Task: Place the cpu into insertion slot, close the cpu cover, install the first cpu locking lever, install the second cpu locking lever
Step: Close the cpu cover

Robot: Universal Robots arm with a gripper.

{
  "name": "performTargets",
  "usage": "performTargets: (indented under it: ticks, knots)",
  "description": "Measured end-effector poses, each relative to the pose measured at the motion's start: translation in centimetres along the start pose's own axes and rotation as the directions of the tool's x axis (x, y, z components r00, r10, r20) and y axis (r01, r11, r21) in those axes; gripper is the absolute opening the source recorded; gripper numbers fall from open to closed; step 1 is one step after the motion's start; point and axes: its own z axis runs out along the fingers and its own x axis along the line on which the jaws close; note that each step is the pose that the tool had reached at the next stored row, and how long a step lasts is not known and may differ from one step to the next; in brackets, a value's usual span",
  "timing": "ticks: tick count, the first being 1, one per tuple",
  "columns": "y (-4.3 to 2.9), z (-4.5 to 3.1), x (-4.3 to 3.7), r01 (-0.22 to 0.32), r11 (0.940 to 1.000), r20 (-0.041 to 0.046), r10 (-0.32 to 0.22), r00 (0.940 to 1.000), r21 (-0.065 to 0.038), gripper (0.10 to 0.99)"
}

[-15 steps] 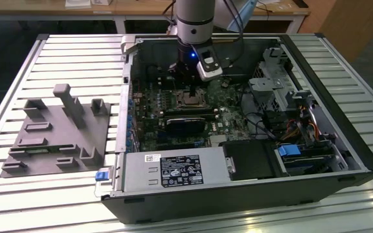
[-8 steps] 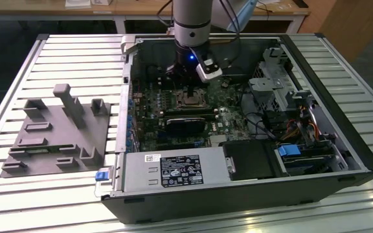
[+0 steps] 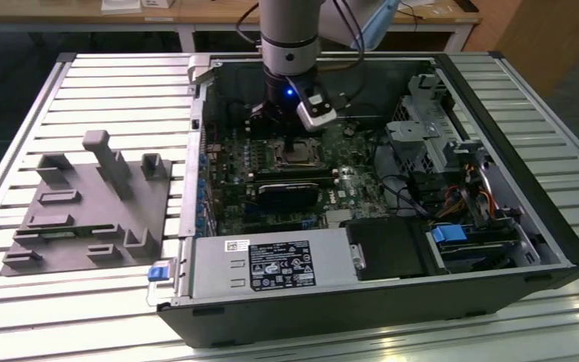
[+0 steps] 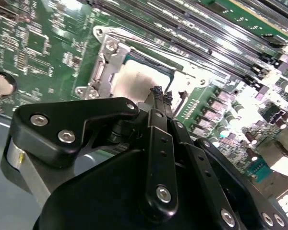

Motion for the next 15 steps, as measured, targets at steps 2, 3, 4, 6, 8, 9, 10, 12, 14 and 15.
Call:
performTargets:
  ticks: [2, 3, 4, 6, 8, 9, 10, 12, 14, 15]
  knots:
    - [-0.03, 0.08, 0.31, 0.002, 1.0, -0.0001, -0.002, 1.0, 0.0, 0.102]
    - [-0.05, 0.12, 0.44, 0.002, 1.0, -0.0001, -0.002, 1.0, 0.0, 0.102]
    - [-0.06, 0.16, 0.57, 0.003, 1.0, -0.0001, -0.003, 1.0, 0.0, 0.102]
    - [-0.09, 0.25, 0.83, 0.003, 1.0, -0.0001, -0.003, 1.0, 0.0, 0.102]
    - [-0.1, 0.37, 0.96, 0.004, 1.0, 0.0, -0.004, 1.0, 0.0, 0.102]
    - [-0.11, 0.44, 1.01, 0.004, 1.0, -0.0001, -0.004, 1.0, 0.0, 0.102]
    - [-0.12, 0.52, 1.05, 0.005, 1.0, -0.0001, -0.005, 1.0, 0.0, 0.102]
    - [-0.13, 0.63, 1.13, 0.006, 1.0, -0.0001, -0.006, 1.0, 0.0, 0.102]
    - [-0.14, 0.71, 1.23, 0.006, 1.0, -0.0002, -0.006, 1.0, 0.0, 0.102]
    - [-0.14, 0.75, 1.26, 0.006, 1.0, -0.0002, -0.006, 1.0, 0.0, 0.102]
